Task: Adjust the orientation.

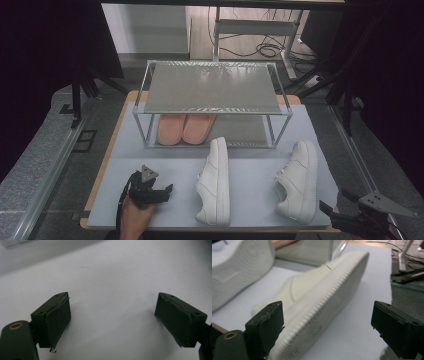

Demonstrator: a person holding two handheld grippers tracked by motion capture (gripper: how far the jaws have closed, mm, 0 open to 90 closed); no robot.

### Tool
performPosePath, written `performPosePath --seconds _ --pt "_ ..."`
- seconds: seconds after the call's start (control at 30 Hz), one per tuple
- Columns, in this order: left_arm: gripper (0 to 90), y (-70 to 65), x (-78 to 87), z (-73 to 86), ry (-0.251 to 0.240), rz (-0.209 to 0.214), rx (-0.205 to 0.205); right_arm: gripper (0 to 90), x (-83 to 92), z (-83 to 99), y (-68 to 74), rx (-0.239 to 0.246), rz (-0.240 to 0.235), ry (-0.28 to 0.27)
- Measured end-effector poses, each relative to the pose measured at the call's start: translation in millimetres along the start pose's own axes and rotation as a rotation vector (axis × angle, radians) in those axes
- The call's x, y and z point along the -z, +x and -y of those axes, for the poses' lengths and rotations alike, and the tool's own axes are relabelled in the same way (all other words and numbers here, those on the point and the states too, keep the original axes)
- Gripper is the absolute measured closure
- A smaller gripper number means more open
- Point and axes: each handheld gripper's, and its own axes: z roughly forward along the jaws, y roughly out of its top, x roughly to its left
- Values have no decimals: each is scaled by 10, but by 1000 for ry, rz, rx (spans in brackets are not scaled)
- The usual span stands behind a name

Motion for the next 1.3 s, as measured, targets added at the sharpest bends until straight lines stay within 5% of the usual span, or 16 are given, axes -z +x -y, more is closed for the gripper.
performPosePath --seconds 0.37,0.63,0.87,1.3 --pt "133 2 1 0 0 -1 -4 91 -192 -269 256 25 -113 42" --pt "134 1 1 1 0 -1 -5 9 -408 -341 529 101 -194 99" --pt "134 0 1 1 -1 -1 -5 9 -584 -416 719 89 -284 132" --pt "135 -2 2 2 -1 -1 -4 312 -874 -510 1060 105 -347 176"
